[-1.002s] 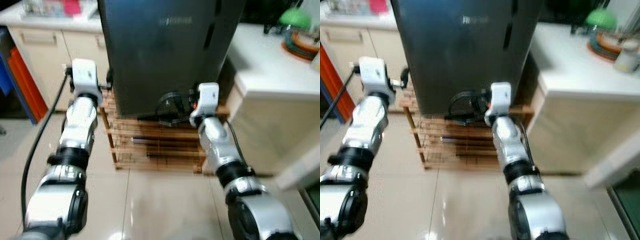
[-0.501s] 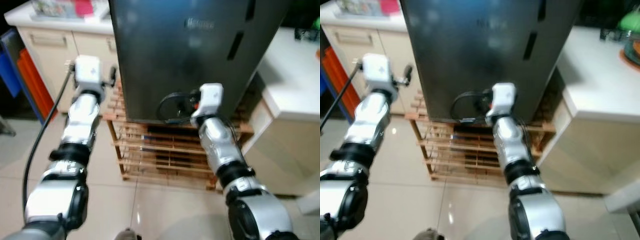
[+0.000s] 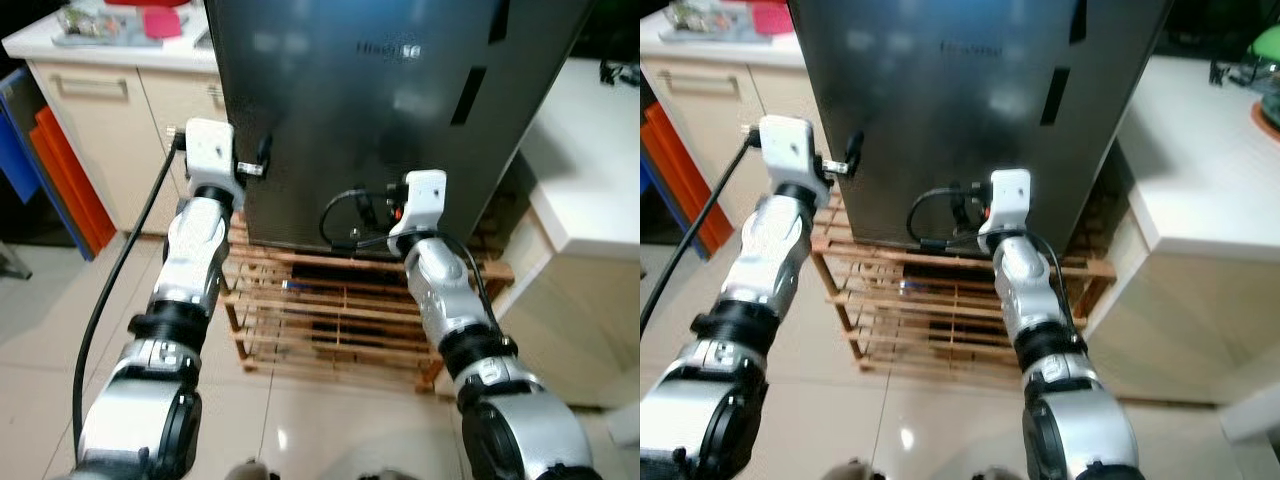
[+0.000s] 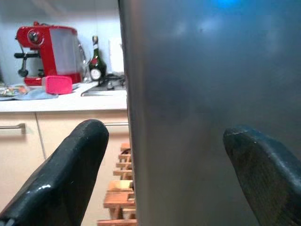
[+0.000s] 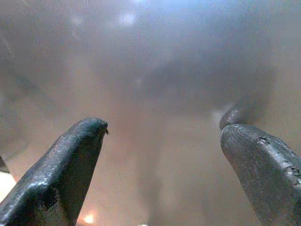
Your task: Restocking fridge
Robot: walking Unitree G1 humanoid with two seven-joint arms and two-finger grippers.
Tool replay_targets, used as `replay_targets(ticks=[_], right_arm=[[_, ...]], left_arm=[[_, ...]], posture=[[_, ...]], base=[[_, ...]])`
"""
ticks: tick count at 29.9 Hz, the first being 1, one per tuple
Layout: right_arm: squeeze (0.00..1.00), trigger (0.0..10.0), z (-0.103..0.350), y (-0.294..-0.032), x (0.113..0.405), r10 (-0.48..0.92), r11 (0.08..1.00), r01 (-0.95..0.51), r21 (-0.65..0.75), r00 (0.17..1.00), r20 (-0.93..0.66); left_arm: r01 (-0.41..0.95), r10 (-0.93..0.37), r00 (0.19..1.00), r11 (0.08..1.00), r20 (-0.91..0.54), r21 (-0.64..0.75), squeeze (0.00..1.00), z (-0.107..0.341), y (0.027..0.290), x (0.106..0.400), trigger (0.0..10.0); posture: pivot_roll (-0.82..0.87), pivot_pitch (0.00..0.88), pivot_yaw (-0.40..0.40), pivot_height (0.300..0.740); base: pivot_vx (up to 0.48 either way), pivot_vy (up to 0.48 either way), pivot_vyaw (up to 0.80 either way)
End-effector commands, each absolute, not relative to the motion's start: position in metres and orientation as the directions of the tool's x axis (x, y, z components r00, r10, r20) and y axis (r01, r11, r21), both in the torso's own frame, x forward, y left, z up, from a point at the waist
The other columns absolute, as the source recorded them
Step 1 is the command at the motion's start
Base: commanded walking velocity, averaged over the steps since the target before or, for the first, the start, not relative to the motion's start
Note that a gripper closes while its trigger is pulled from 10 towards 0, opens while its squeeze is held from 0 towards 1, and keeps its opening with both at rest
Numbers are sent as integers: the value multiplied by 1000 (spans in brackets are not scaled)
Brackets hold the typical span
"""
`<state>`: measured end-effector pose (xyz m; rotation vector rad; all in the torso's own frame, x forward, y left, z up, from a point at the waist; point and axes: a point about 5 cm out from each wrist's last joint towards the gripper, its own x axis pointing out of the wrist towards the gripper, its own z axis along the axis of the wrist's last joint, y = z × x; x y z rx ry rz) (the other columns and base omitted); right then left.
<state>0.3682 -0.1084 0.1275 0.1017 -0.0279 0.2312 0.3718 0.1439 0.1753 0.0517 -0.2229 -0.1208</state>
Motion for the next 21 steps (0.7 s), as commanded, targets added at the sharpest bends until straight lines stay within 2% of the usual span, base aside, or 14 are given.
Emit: replay_targets(ticks=[1,4,21], right_arm=[[0,10000,134,-105,369,235,965,-241,100,970,66],[0,10000,134,-105,369,235,966,-240,100,970,61],[0,10000,135,-102,366,246,963,-254,92,965,87]], left_arm=[[114,-126,962,991,243,66,0,182,147,370,10000],[121,-134,962,990,237,68,0,180,145,368,10000],[119,-130,972,991,196,67,0,175,154,358,10000]], posture=[[33,0,2,740],[34,0,2,740],[47,0,3,740]], base=[[0,480,0],[0,479,0],[0,472,-693]])
